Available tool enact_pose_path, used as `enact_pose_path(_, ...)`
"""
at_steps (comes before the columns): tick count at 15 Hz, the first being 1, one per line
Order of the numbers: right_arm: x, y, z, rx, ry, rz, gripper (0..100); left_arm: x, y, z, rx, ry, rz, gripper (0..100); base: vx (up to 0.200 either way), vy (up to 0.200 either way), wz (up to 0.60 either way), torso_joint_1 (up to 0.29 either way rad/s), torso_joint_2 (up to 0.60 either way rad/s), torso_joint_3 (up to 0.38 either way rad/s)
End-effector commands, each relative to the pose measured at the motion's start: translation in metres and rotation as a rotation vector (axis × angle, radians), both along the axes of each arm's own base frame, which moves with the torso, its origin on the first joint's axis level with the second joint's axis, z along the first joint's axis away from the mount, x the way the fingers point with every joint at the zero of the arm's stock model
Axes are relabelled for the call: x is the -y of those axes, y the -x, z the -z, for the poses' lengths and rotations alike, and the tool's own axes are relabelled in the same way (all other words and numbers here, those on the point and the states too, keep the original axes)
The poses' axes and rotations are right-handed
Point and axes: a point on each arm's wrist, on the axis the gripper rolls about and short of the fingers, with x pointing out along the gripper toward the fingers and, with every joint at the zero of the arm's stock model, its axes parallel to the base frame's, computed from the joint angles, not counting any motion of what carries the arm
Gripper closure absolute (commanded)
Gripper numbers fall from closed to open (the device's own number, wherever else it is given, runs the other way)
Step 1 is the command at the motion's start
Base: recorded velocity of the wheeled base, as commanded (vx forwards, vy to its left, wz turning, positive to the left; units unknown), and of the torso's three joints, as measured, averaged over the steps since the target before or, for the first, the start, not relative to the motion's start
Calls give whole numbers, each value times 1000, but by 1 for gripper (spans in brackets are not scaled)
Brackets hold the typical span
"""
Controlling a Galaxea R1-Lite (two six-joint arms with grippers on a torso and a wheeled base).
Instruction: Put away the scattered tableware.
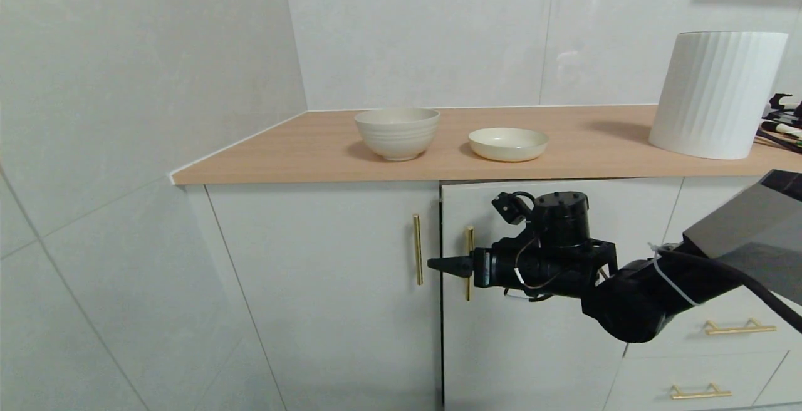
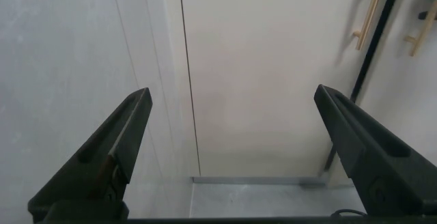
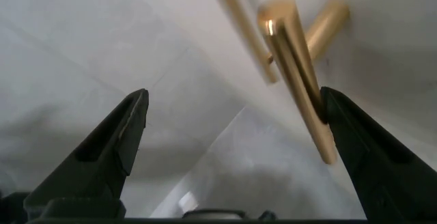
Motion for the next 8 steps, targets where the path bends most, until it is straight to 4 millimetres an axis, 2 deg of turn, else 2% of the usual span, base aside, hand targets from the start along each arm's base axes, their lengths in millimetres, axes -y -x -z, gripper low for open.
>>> enact_pose_path(1,2,18,-8,-9,-8,-34,0,0,0,0,0,0,0,0,0,0,0,0,0,0)
enact_pose_path(5,2,34,1,8,-19,-60,0,0,0,0,0,0,0,0,0,0,0,0,0,0)
enact_pose_path(8,6,46,-3,5,-18,-72,0,0,0,0,0,0,0,0,0,0,0,0,0,0)
